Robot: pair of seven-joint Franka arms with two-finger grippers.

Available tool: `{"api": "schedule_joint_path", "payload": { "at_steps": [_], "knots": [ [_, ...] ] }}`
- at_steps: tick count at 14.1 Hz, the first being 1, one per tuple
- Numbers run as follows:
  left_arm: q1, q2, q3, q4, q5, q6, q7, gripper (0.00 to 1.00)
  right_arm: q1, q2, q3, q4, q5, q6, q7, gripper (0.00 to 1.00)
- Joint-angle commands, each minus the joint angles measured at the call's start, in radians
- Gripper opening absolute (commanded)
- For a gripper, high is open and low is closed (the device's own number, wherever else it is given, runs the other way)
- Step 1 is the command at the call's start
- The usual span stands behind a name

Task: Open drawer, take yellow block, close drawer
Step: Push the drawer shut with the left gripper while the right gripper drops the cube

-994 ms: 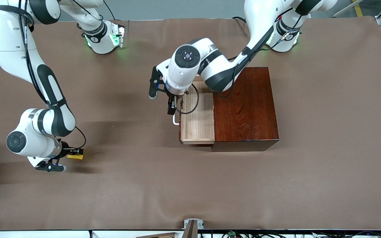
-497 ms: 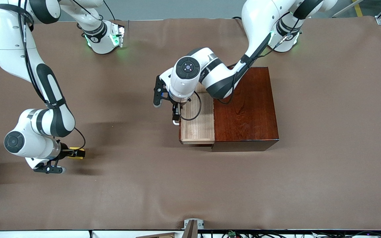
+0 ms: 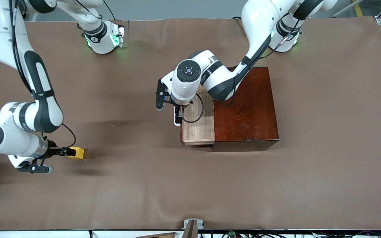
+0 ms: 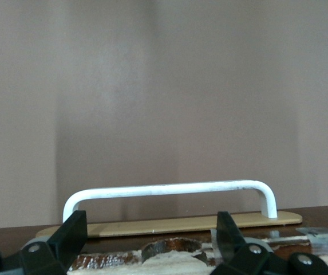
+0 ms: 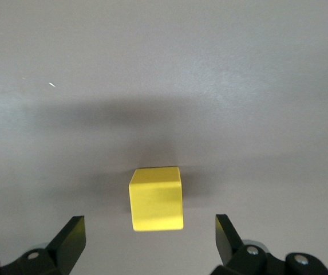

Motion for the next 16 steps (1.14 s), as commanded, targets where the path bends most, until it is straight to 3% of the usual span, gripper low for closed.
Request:
{"api": "schedule_joint_path", "payload": {
  "at_steps": [1, 9, 16],
  "knots": [
    [-0.005, -0.012, 0.056, 0.003, 0.023, -0.085, -0.007, 1.00, -0.020, -0.063, 0.011, -0.013, -0.001, -0.019, -0.004, 1.00],
    [-0.005, -0.031, 0.078, 0.008, 0.182, -0.297, -0.010, 1.00, -0.031, -0.163, 0.013, -0.008, -0.006, -0.258, 0.007, 1.00],
    [0.013, -0.051, 0.093, 0.005, 0.230, -0.461, -0.008, 1.00, -0.028, -0.368, 0.019, -0.008, -0.006, -0.461, 0.004, 1.00]
  ]
}}
